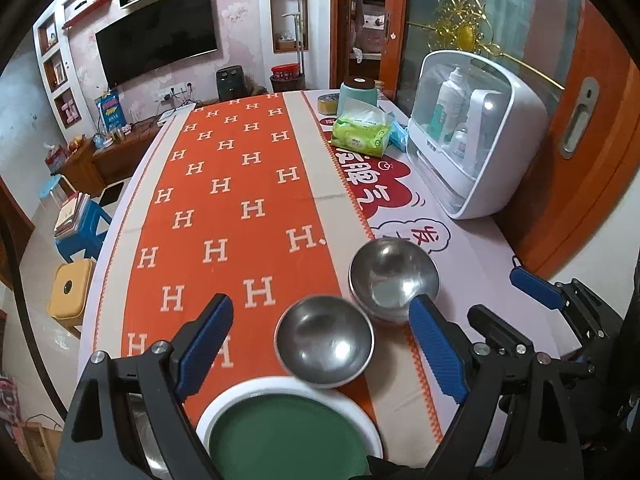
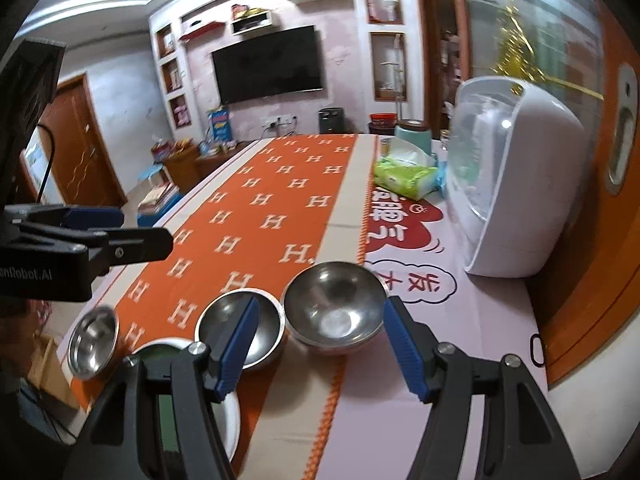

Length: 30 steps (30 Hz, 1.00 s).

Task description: Organize plates and bowls

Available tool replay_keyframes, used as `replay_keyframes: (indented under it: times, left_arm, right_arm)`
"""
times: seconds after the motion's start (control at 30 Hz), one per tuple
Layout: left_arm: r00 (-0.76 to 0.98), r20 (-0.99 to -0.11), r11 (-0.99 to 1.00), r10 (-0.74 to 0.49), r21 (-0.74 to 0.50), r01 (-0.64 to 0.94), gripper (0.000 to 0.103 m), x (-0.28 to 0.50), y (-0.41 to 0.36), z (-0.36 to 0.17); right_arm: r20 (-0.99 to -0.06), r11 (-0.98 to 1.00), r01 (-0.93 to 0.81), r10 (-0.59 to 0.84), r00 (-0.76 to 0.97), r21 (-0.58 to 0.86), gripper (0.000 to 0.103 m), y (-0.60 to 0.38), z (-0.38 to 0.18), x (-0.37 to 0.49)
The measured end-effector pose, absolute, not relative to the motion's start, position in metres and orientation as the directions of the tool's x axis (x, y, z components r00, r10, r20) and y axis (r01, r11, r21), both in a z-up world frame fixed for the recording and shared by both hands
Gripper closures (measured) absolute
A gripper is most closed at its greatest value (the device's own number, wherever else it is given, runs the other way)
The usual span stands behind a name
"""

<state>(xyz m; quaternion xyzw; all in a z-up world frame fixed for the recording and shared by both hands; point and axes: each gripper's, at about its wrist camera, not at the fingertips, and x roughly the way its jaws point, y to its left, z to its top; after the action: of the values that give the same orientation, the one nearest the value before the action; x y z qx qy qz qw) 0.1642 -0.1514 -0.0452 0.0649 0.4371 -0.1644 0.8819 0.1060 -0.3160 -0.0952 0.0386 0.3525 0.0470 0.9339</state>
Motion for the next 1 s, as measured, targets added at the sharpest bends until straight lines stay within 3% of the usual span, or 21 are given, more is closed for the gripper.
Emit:
replay_keyframes:
  times: [0.27,1.0]
  left_arm:
    - [0.545,-0.816,0.94,-0.193,0.005,0.34,0.014,0.201,-0.184,-0.062]
    - [0.294,-0.951,0.932,-0.092,0.022,0.361,0.014,0.276,-0.23,-0.186]
  right_arm:
    - [-0.66,0.987,0.013,0.099,0.745,0.163,0.038,-0.354,-0.119,0.134]
    - [-0.828,0.939,0.08,0.251,0.502,0.334,0.038,-0.377,-0.217,0.199]
